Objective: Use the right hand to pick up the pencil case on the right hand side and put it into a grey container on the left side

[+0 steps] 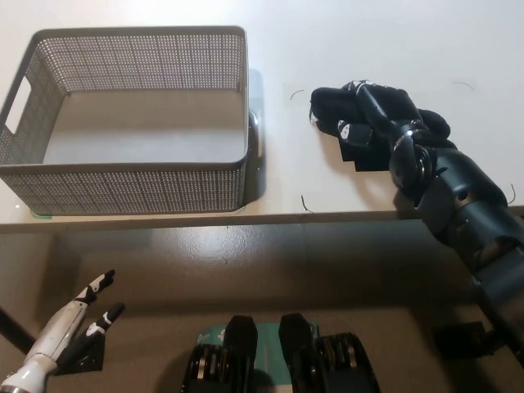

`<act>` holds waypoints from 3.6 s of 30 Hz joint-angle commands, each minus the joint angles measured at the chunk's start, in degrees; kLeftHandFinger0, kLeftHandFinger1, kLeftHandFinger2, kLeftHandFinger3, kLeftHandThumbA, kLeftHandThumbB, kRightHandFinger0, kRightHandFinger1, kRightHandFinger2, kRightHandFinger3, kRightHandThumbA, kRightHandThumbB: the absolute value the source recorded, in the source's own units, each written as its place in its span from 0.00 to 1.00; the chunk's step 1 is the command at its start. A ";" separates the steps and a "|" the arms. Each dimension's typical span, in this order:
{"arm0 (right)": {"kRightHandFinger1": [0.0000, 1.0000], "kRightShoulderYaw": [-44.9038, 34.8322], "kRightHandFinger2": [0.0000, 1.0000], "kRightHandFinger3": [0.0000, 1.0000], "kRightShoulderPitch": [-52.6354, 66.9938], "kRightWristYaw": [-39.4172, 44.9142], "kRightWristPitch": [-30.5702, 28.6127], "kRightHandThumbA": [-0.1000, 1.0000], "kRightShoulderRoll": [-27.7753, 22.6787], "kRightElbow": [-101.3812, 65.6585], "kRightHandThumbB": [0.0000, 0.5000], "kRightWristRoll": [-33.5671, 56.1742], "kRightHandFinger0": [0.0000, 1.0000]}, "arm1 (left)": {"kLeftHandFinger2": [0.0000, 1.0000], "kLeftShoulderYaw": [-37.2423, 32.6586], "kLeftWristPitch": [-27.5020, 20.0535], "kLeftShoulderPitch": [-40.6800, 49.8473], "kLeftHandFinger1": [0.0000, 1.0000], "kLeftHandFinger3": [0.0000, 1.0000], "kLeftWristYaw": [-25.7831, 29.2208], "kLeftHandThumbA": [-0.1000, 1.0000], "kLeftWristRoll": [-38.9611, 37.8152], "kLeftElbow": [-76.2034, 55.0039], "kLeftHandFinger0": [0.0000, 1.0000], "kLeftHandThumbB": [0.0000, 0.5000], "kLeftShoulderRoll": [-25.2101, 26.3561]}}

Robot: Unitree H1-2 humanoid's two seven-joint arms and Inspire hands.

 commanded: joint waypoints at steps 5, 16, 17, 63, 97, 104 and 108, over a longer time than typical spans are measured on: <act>0.52 -0.85 0.89 0.93 -4.36 -3.38 -5.27 0.00 -0.72 -4.12 0.32 1.93 0.00 | 1.00 0.36 -1.45 -0.80 1.00 1.00 0.65 1.00 0.39 -0.59 1.00 0.38 1.86; 0.50 -1.15 0.83 0.91 -6.22 -3.33 -7.71 0.00 -1.08 -10.25 0.33 1.79 0.00 | 1.00 0.25 -0.45 -0.28 1.00 1.00 0.36 1.00 0.90 -1.11 1.00 0.39 1.93; 0.49 -1.34 0.82 0.90 -6.26 -3.20 -8.08 0.00 -1.13 -10.97 0.31 1.97 0.00 | 1.00 0.23 -0.29 -0.20 1.00 1.00 0.35 1.00 0.98 -1.29 1.00 0.37 1.90; 0.38 -1.35 0.75 0.69 -19.17 -2.31 -5.53 0.00 17.08 -11.98 0.40 1.31 0.00 | 1.00 -1.70 -0.86 -0.01 1.00 1.00 0.14 1.00 3.08 -0.58 1.00 0.39 2.28; 1.00 -8.54 1.00 1.00 -8.67 15.30 1.59 1.00 7.85 -32.45 0.93 9.04 1.00 | 1.00 -1.78 1.41 -0.58 1.00 1.00 -1.72 1.00 2.55 -2.19 1.00 0.39 2.73; 1.00 -15.38 1.00 1.00 -2.61 20.13 6.95 1.00 1.03 -50.81 0.90 13.89 1.00 | 1.00 -1.82 0.52 -0.11 1.00 1.00 -1.26 1.00 2.73 -1.43 1.00 0.37 2.85; 1.00 -19.15 1.00 1.00 1.14 23.12 10.42 1.00 -2.58 -59.15 0.95 17.87 1.00 | 1.00 -1.65 1.22 0.37 1.00 1.00 -1.68 1.00 2.35 -1.54 1.00 0.35 2.99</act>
